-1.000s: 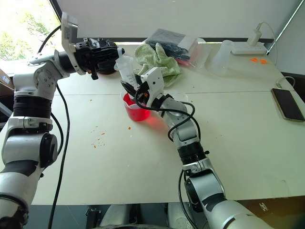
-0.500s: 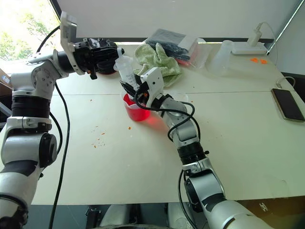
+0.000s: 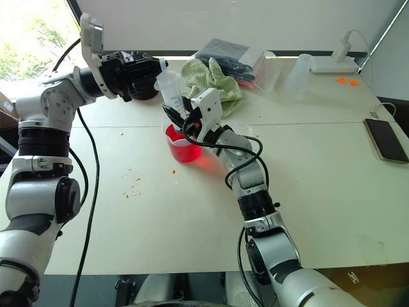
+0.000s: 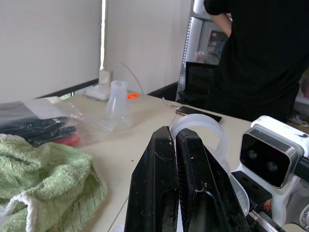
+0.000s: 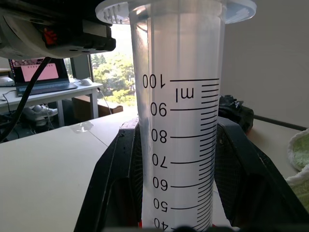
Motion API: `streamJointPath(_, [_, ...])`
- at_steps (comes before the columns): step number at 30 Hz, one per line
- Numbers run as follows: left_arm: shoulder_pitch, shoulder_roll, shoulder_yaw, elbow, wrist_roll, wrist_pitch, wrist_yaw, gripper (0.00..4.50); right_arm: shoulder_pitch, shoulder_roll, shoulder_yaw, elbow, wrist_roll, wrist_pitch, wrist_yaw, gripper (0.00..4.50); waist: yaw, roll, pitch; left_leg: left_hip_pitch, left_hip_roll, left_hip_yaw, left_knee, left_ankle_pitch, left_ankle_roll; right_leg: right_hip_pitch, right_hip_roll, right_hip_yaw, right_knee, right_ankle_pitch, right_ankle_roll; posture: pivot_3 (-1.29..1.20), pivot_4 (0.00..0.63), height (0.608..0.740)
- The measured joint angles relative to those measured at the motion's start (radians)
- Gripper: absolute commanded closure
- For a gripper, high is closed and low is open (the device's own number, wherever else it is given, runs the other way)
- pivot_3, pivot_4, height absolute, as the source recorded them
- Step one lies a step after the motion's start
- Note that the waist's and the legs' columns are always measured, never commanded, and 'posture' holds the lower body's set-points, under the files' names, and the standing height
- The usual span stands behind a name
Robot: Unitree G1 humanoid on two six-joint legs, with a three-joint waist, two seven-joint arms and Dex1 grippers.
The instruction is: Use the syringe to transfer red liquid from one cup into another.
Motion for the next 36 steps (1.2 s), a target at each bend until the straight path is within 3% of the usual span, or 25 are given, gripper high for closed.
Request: streamJointPath(36, [-0.043,-0.019,0.008,0.006,-0.037,0.035,0.061,4.48,0.038,0.008,-0.015,-0.013,0.0,-0.019,-0.008,3.1,0.0,0.0,0.0,0.0,0.0,0.0,0.0,0.0,0.0,0.0,0.0,0.0,0.0,0.0,0.0,0.0,0.15,0.711])
